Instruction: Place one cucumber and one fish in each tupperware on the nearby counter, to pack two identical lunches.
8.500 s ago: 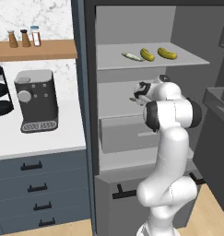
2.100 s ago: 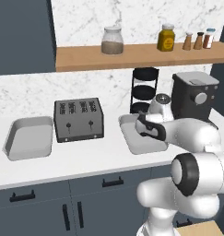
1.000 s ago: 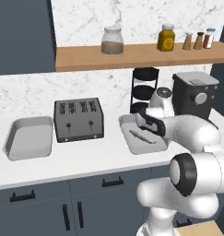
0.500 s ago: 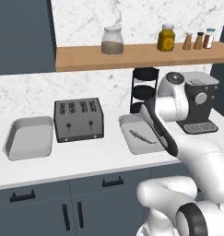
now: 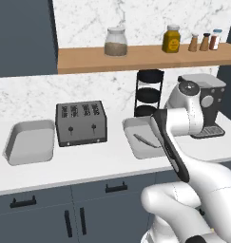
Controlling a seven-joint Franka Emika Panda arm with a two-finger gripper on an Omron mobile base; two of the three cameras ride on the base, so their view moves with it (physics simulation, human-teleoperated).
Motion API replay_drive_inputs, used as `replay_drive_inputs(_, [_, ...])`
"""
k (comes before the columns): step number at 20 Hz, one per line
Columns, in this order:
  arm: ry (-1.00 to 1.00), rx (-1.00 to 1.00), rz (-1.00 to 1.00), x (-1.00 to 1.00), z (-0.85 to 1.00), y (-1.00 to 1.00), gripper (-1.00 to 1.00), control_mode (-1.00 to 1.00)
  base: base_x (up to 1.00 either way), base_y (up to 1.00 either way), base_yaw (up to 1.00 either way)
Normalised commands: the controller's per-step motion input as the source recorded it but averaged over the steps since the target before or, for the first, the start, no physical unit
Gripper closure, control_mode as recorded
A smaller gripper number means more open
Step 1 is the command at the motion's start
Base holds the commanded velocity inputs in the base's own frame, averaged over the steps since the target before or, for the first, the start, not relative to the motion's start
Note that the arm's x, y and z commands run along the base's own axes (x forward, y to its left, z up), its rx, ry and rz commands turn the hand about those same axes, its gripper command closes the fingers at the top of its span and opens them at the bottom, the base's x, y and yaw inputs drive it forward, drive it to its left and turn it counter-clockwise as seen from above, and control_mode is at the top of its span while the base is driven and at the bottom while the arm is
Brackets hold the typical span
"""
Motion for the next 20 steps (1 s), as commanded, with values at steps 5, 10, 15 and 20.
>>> replay_drive_inputs(5, [-0.06, 0.02, 0.0, -0.6, 0.0, -0.17, -1.0, 1.0, -0.4, -0.26, 0.0])
replay_drive_inputs(10, [0.0, 0.0, 0.0, 0.0, 0.0, 0.0, -1.0, 1.0, -1.0, -0.89, -0.02])
replay_drive_inputs(15, [0.0, 0.0, 0.0, 0.0, 0.0, 0.0, -1.0, 1.0, -0.94, -1.0, -0.12])
replay_drive_inputs(20, [0.0, 0.0, 0.0, 0.0, 0.0, 0.0, -1.0, 1.0, -0.12, -1.0, -0.17])
